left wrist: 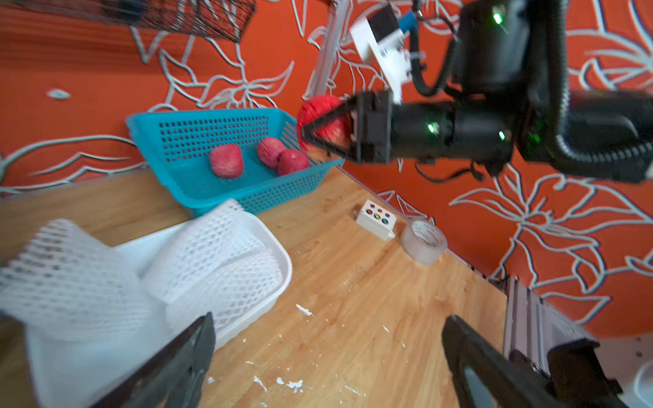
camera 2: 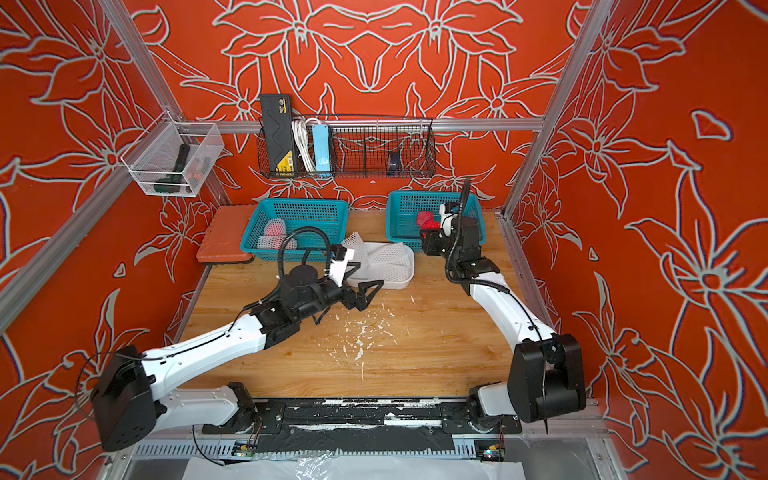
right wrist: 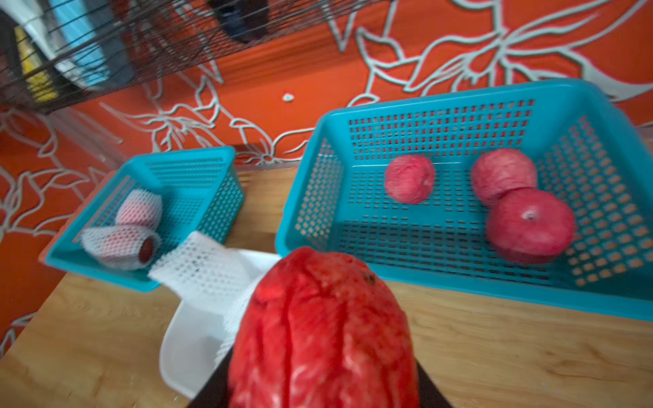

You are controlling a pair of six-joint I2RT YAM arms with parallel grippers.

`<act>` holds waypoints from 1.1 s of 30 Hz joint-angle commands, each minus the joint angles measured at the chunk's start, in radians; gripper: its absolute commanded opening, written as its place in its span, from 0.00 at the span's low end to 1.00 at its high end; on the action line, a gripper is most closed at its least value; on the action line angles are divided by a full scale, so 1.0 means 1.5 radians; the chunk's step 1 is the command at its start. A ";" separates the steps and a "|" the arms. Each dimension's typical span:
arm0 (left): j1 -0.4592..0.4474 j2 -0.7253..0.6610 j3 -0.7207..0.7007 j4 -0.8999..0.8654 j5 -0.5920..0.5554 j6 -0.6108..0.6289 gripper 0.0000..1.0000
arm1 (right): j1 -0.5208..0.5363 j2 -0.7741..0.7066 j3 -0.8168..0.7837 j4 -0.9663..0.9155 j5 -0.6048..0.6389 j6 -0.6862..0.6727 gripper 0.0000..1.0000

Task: Remove foam nets from apples
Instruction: Place the apple in the basket.

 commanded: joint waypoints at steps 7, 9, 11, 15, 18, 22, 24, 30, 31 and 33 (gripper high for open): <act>-0.021 0.036 0.019 0.032 0.001 0.046 0.98 | -0.080 0.156 0.144 -0.052 0.000 -0.011 0.29; -0.007 0.020 0.006 0.043 -0.013 0.051 0.98 | -0.081 0.196 0.184 -0.070 0.012 -0.027 0.29; 0.023 0.015 0.003 0.040 -0.003 0.038 0.98 | -0.081 0.240 0.226 -0.091 0.021 -0.040 0.29; 0.095 0.003 -0.018 0.036 0.036 -0.004 0.98 | -0.082 0.339 0.319 -0.145 0.030 -0.064 0.31; 0.124 -0.025 -0.057 0.052 0.022 -0.011 0.98 | -0.081 0.417 0.399 -0.195 0.018 -0.082 0.32; 0.165 -0.046 -0.085 0.045 0.026 -0.021 0.98 | -0.081 0.502 0.491 -0.241 0.013 -0.087 0.35; 0.176 -0.053 -0.093 0.037 0.023 -0.020 0.98 | -0.081 0.531 0.523 -0.255 0.016 -0.085 0.36; 0.244 -0.083 -0.122 0.035 0.028 -0.064 0.98 | -0.082 0.593 0.586 -0.269 0.019 -0.086 0.50; 0.254 -0.087 -0.126 0.038 0.030 -0.065 0.98 | -0.081 0.600 0.593 -0.270 0.021 -0.087 0.53; 0.267 -0.091 -0.127 0.031 0.025 -0.060 0.98 | -0.082 0.612 0.604 -0.277 0.026 -0.092 0.60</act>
